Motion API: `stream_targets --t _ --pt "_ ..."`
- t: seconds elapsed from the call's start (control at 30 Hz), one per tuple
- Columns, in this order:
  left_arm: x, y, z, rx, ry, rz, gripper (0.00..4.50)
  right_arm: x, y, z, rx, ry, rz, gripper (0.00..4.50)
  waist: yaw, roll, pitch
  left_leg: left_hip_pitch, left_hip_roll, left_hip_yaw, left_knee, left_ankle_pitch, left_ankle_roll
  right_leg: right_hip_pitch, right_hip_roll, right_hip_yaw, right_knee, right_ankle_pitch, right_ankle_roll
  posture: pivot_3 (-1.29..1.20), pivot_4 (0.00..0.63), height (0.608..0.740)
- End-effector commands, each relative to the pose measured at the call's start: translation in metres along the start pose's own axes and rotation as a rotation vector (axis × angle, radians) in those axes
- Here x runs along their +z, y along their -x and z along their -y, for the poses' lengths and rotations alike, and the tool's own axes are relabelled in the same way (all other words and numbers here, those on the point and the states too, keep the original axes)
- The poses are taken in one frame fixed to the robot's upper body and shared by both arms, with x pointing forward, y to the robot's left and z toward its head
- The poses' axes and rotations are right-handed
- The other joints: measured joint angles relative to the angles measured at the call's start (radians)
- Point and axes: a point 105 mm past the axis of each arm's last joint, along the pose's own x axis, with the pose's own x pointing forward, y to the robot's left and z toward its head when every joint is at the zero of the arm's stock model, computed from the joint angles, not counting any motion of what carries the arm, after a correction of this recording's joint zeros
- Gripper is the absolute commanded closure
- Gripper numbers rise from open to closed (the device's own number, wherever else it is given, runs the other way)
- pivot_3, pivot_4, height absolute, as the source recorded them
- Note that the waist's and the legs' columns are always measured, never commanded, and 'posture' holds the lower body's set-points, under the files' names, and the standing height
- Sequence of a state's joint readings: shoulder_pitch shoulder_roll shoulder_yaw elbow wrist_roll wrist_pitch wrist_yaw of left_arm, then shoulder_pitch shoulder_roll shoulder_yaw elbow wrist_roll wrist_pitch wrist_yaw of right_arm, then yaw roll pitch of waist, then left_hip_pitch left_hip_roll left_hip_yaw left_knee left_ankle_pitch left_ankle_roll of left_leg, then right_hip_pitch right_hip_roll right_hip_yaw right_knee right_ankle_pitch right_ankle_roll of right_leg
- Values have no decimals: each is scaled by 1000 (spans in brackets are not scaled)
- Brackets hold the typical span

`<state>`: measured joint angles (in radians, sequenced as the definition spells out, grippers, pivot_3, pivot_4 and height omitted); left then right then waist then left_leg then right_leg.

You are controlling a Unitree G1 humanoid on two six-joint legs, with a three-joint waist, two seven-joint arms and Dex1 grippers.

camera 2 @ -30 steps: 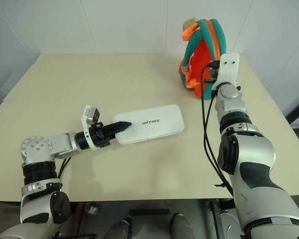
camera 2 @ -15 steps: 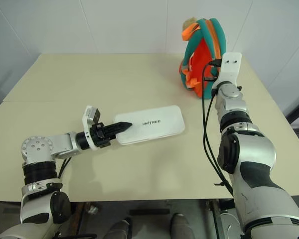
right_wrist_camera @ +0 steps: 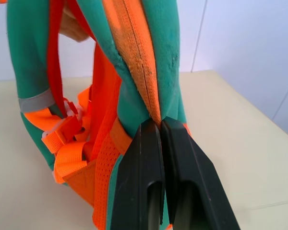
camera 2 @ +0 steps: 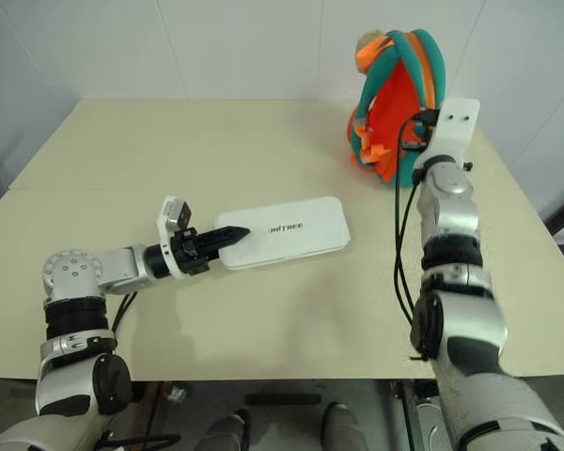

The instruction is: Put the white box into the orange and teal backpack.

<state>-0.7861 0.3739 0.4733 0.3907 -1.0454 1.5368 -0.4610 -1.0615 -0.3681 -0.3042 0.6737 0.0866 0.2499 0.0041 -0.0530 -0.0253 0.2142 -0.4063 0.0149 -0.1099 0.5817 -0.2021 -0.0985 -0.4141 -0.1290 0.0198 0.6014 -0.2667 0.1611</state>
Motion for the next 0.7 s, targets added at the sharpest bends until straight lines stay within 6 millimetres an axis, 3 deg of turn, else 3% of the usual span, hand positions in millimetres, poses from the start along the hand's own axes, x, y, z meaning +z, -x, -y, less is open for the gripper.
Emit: stream_targets --t 0.03,0.2,0.47,0.57,0.7 --pt "9 0 14 -54 -29 8 3250 41 28 -5 29 -15 118 4500 1 0 0 0 0 0 0 0 0 0 0 0 0 0 0 0 150 740" --pt "13 2 17 -69 -8 14 3250 38 76 -4 66 6 88 4500 9 0 0 0 0 0 0 0 0 -1 0 0 2 -1 0 0 150 740" --pt "17 3 17 -65 4 8 3250 44 126 -2 136 7 38 4500 26 0 0 1 0 1 4 -2 5 -1 0 1 2 -1 -1 0 150 740" --pt "17 2 16 -61 5 1 3250 38 146 -4 176 10 1 4500 29 0 0 1 0 1 5 -3 5 -1 0 1 2 -1 -1 0 150 740" --pt "18 0 17 -59 4 -10 3250 13 177 -10 247 26 -77 4500 32 0 0 1 0 1 4 -3 6 -1 0 0 1 -1 -1 0 150 740"
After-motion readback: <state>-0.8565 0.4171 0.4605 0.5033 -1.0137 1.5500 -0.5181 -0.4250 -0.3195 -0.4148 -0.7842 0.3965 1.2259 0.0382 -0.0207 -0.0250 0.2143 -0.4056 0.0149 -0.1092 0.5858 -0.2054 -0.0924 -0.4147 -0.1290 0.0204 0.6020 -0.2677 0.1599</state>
